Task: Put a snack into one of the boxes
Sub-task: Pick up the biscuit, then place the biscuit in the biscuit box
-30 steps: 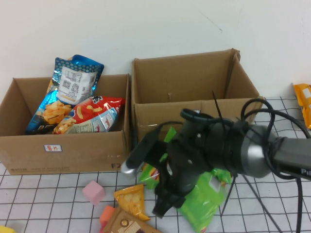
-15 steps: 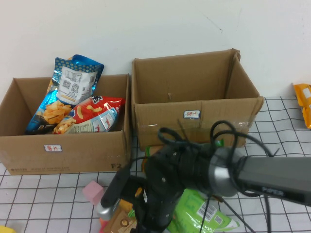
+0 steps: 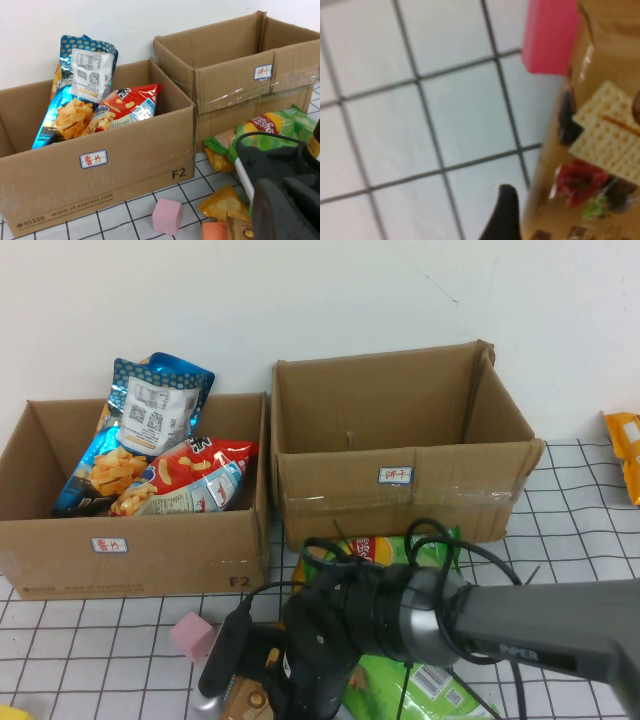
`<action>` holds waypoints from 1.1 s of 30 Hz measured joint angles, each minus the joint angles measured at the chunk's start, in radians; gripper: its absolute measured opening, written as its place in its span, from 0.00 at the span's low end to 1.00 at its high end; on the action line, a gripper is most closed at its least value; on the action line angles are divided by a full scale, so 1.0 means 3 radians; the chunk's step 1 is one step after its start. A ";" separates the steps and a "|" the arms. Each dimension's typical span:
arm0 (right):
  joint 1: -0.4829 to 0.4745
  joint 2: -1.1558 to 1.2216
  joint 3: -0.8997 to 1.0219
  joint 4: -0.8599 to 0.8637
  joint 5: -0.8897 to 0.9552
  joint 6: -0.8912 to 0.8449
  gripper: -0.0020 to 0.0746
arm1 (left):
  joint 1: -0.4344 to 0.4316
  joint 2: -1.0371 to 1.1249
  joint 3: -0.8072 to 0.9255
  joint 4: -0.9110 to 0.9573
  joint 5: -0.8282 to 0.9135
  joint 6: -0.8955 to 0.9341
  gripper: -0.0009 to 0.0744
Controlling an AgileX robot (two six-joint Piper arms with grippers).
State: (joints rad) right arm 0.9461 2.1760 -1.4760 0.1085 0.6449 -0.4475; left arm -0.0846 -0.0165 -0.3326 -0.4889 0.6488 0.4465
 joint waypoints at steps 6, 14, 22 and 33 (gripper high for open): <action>0.0000 0.0124 -0.0039 -0.0156 -0.0144 0.0046 0.82 | 0.0000 0.0000 0.0000 0.0061 0.0006 0.0000 0.01; 0.0000 0.0169 -0.0101 -0.0042 -0.0225 0.0099 0.80 | 0.0000 0.0000 0.0000 0.0094 0.0011 0.0000 0.01; 0.0000 0.0169 -0.0101 0.0044 -0.0089 0.0099 0.63 | 0.0000 0.0000 0.0000 0.0093 0.0033 0.0000 0.01; 0.0000 -0.0531 -0.0105 0.0065 0.0365 0.0099 0.62 | 0.0000 0.0000 0.0000 0.0093 0.0033 0.0000 0.01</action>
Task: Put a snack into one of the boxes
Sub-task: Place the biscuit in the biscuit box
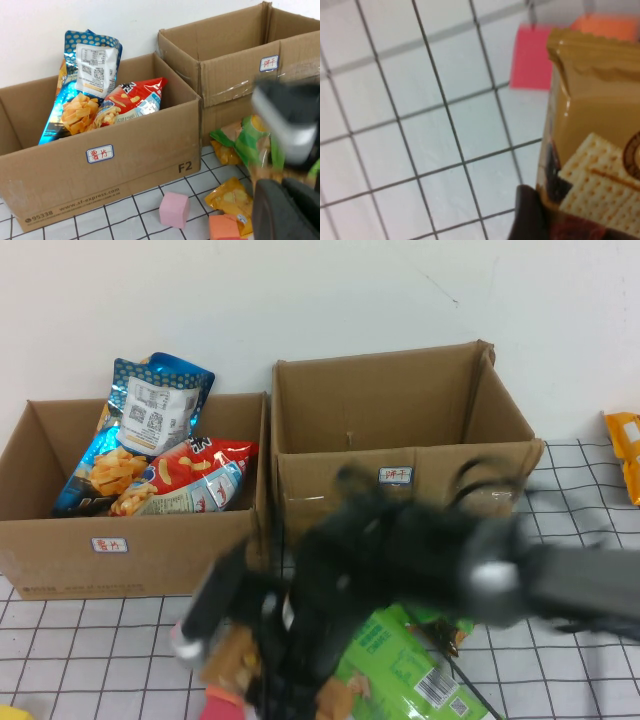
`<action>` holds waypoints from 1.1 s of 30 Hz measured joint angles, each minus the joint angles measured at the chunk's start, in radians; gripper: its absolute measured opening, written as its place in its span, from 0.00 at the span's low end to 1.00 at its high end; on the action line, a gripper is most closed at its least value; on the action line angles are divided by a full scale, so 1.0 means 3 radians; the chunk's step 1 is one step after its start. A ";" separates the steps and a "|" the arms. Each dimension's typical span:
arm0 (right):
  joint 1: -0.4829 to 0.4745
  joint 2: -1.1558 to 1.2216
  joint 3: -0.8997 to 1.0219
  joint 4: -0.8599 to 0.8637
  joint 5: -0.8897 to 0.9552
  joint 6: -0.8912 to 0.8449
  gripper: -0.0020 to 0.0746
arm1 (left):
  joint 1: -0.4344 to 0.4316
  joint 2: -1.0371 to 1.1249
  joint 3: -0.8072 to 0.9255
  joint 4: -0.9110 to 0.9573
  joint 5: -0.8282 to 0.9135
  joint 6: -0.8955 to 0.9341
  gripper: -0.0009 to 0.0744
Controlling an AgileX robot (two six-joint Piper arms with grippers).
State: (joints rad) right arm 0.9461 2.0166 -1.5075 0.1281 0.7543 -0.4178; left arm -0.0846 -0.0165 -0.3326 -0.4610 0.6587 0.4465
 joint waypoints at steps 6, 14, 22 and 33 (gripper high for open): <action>-0.0014 -0.0792 0.0000 -0.0252 -0.0026 0.0043 0.62 | 0.0000 0.0000 0.0000 0.0007 0.0000 0.0000 0.01; -0.0523 -0.1134 0.0000 -0.1383 -0.1058 0.1099 0.62 | 0.0000 0.0000 0.0000 0.0000 0.0000 0.0000 0.01; -0.1218 -0.0739 0.0000 -0.1631 -0.2402 0.1786 0.62 | 0.0000 0.0000 0.0000 0.0000 0.0000 0.0000 0.01; -0.1669 -0.0125 0.0006 -0.1591 -0.2813 0.2006 0.77 | 0.0000 0.0000 0.0000 0.0000 0.0000 0.0000 0.01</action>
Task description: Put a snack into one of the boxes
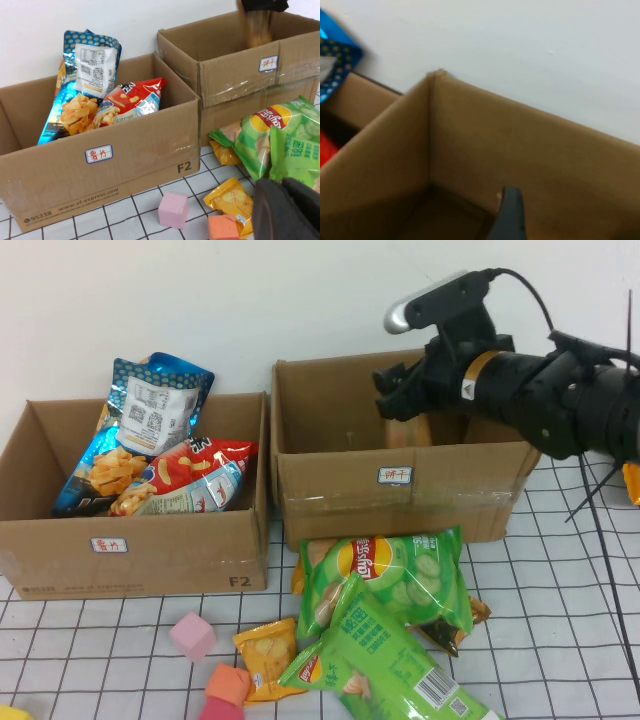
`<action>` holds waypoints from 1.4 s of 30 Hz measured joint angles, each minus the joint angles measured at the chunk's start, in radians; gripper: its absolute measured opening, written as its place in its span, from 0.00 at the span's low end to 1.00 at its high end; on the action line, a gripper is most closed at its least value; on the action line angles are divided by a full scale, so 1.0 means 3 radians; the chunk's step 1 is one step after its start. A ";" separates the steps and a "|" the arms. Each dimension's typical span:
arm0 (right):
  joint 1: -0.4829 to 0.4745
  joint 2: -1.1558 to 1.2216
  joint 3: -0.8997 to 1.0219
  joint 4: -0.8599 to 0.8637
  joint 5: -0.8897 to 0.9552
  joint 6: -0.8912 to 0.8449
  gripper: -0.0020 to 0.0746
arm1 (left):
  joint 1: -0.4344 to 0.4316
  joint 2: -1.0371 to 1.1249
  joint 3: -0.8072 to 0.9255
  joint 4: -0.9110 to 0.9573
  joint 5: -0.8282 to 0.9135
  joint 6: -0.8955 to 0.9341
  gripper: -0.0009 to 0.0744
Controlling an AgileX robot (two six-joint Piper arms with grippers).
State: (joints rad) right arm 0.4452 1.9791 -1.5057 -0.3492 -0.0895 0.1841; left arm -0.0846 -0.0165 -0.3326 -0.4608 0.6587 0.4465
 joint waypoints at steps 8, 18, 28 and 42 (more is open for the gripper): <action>-0.0004 -0.0427 0.0000 0.0036 0.0724 0.0674 0.46 | 0.0000 0.0000 0.0000 0.0000 0.0000 0.0000 0.01; 0.0270 -0.1951 0.0584 0.0049 0.1175 0.0442 0.04 | 0.0000 0.0000 0.0000 0.0000 0.0000 0.0000 0.01; 0.0715 -0.3408 0.1975 0.0059 0.1024 0.0206 0.03 | 0.0000 0.0000 0.0000 -0.0004 0.0000 0.0000 0.01; 0.1069 -0.4853 0.2951 0.0482 0.1533 0.0172 0.03 | 0.0000 0.0000 0.0000 -0.0004 0.0000 0.0000 0.01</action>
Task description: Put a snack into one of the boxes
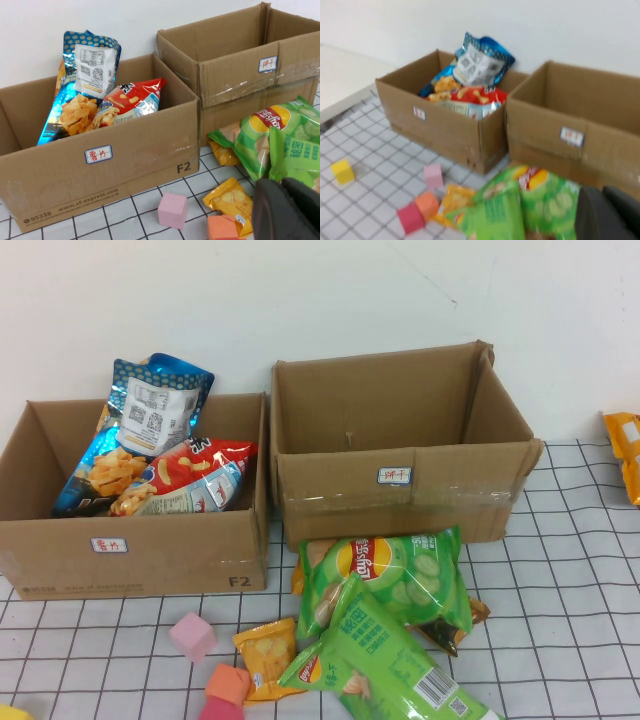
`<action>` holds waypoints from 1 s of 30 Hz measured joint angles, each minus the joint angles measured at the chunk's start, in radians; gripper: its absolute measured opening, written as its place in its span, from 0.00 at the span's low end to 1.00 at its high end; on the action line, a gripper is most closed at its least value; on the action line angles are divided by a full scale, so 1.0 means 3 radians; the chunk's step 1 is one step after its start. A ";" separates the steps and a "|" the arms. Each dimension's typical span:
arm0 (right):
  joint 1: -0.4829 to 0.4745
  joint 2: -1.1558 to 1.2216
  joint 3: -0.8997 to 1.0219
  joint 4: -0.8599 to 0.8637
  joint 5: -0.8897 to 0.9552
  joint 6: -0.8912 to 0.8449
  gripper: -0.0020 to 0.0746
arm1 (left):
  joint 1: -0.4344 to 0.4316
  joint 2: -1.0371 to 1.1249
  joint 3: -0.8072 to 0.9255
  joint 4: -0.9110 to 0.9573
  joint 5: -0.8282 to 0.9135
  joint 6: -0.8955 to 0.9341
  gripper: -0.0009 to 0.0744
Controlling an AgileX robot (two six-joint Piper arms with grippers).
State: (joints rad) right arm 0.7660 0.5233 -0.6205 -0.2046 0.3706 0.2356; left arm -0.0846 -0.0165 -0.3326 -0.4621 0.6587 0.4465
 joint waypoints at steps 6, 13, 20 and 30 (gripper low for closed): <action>0.0006 -0.0359 0.0162 0.0037 0.0628 -0.0240 0.03 | 0.0000 0.0000 0.0000 0.0000 0.0000 0.0000 0.01; 0.0006 -0.0605 0.0456 -0.0306 0.0375 -0.0731 0.03 | 0.0000 0.0000 0.0000 0.0000 0.0000 0.0000 0.01; 0.0006 -0.0788 0.0694 -0.0447 0.0254 -0.0666 0.03 | 0.0000 0.0000 0.0000 -0.0003 0.0000 0.0000 0.01; -0.0101 -0.1169 0.1238 -0.0189 -0.0030 -0.0643 0.02 | 0.0000 0.0000 0.0000 -0.0003 0.0000 0.0000 0.01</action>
State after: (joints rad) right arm 0.7359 0.1727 -0.2491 -0.2614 0.3617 0.0427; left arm -0.0846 -0.0165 -0.3326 -0.4630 0.6587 0.4465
